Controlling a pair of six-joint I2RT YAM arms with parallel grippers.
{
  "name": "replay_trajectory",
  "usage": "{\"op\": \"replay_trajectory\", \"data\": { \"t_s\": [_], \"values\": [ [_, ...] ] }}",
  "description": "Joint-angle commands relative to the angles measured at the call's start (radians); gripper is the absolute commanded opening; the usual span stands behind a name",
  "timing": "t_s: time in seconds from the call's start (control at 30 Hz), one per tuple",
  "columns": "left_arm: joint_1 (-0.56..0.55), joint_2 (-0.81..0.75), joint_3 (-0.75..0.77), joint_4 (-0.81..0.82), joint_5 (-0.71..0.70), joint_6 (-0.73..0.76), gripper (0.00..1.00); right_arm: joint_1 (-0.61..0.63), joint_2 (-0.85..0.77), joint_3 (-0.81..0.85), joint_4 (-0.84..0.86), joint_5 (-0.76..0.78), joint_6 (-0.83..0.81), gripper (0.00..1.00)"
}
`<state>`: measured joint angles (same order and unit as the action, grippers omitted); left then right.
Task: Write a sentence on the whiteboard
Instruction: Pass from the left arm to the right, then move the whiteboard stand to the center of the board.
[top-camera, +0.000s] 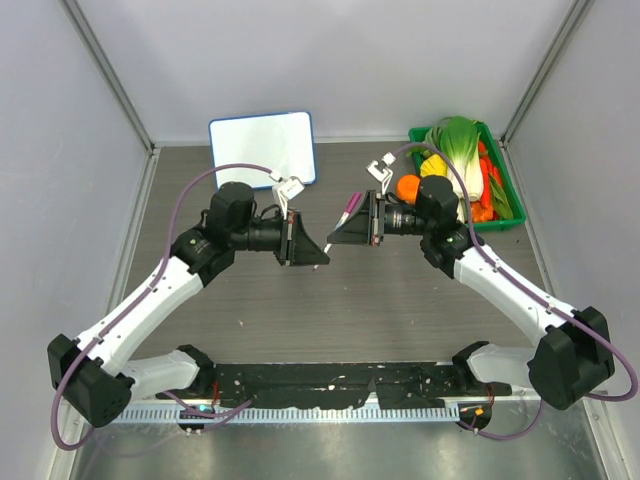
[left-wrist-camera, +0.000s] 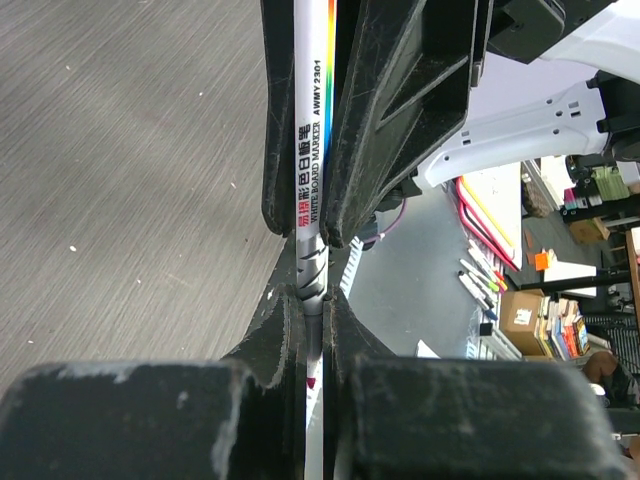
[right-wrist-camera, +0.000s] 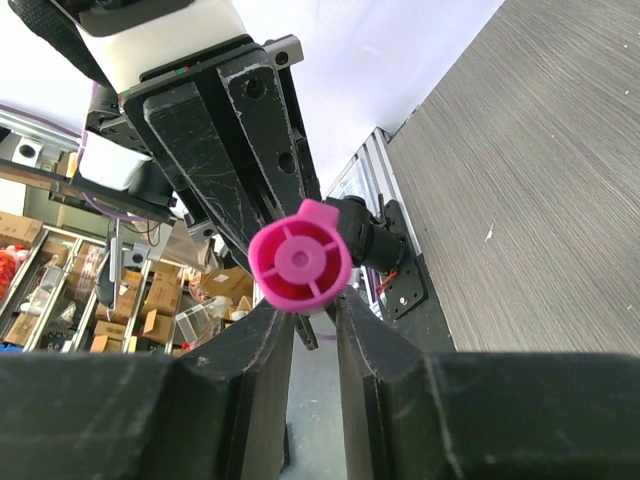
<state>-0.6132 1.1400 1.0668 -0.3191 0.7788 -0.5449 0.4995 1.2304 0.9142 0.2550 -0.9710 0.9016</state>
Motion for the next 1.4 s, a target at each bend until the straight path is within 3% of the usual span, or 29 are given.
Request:
{"op": "replay_trajectory", "data": {
  "t_s": [0.0, 0.2, 0.4, 0.47, 0.5, 0.6, 0.63, 0.7, 0.77, 0.87, 0.97, 1.1, 1.37],
  "values": [
    [-0.002, -0.034, -0.002, 0.006, 0.027, 0.014, 0.0, 0.002, -0.006, 0.006, 0.085, -0.009, 0.026, 0.29],
    [-0.005, -0.046, -0.018, 0.009, 0.036, 0.01, 0.0, -0.003, 0.012, 0.008, 0.158, -0.02, 0.079, 0.29],
    [-0.002, -0.042, -0.024, 0.018, 0.028, 0.011, 0.0, -0.003, 0.017, 0.038, 0.071, -0.049, 0.017, 0.24],
    [-0.003, -0.036, -0.019, 0.018, 0.031, 0.011, 0.0, -0.003, 0.009, 0.041, 0.032, -0.051, -0.016, 0.14],
    [-0.003, -0.034, -0.018, 0.02, 0.033, 0.013, 0.0, -0.003, 0.006, 0.043, 0.015, -0.049, -0.024, 0.03],
    [-0.005, -0.026, -0.018, 0.022, 0.028, 0.013, 0.0, -0.001, 0.003, 0.043, -0.023, -0.034, -0.055, 0.01],
    [-0.005, -0.026, -0.018, 0.022, 0.019, 0.013, 0.08, -0.003, -0.002, 0.041, -0.025, -0.02, -0.056, 0.01],
    [-0.003, -0.028, -0.022, 0.02, -0.006, 0.01, 0.45, -0.001, 0.0, 0.046, -0.046, 0.004, -0.073, 0.01],
    [-0.003, -0.036, -0.031, 0.015, -0.056, 0.014, 0.72, -0.004, 0.004, 0.061, -0.097, 0.044, -0.116, 0.01],
    [0.0, -0.046, -0.06, 0.029, -0.174, 0.013, 0.91, -0.01, 0.011, 0.1, -0.286, 0.153, -0.213, 0.01],
    [0.018, -0.036, -0.09, 0.048, -0.3, -0.001, 0.99, -0.024, 0.009, 0.127, -0.399, 0.306, -0.285, 0.01],
    [0.082, 0.032, -0.097, 0.041, -0.397, -0.036, 1.0, -0.078, -0.011, 0.106, -0.454, 0.402, -0.283, 0.01],
    [0.217, 0.254, -0.013, -0.038, -0.611, -0.018, 1.0, -0.159, -0.008, 0.071, -0.487, 0.419, -0.306, 0.01]
  ]
}}
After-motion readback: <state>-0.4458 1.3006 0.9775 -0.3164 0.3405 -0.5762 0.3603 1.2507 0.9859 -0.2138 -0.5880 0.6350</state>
